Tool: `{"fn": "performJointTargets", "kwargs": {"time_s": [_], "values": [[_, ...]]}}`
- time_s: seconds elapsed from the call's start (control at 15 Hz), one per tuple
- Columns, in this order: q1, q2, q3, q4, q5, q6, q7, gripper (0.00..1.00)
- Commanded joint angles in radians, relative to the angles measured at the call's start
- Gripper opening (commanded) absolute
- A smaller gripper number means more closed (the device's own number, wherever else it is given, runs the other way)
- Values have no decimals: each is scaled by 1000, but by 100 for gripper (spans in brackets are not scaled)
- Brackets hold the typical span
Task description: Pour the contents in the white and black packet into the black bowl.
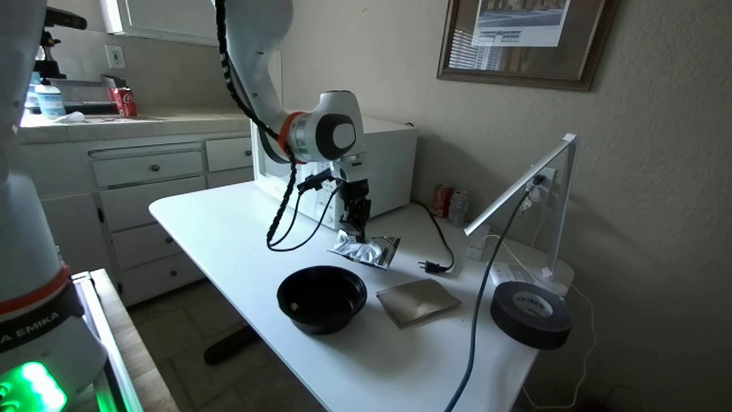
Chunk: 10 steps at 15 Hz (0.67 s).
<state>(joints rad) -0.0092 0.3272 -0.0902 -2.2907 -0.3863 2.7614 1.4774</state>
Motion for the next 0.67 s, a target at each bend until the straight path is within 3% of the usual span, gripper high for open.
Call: {"fn": "performJointTargets", "kwargs": {"time_s": [0.0,0.2,0.6], "values": [[23,43,-15,36,110,7,-91,33],[27,12,-11,35,185,-19,-153,55],[68,-108,-58,29,163,-117,-149,100]]}}
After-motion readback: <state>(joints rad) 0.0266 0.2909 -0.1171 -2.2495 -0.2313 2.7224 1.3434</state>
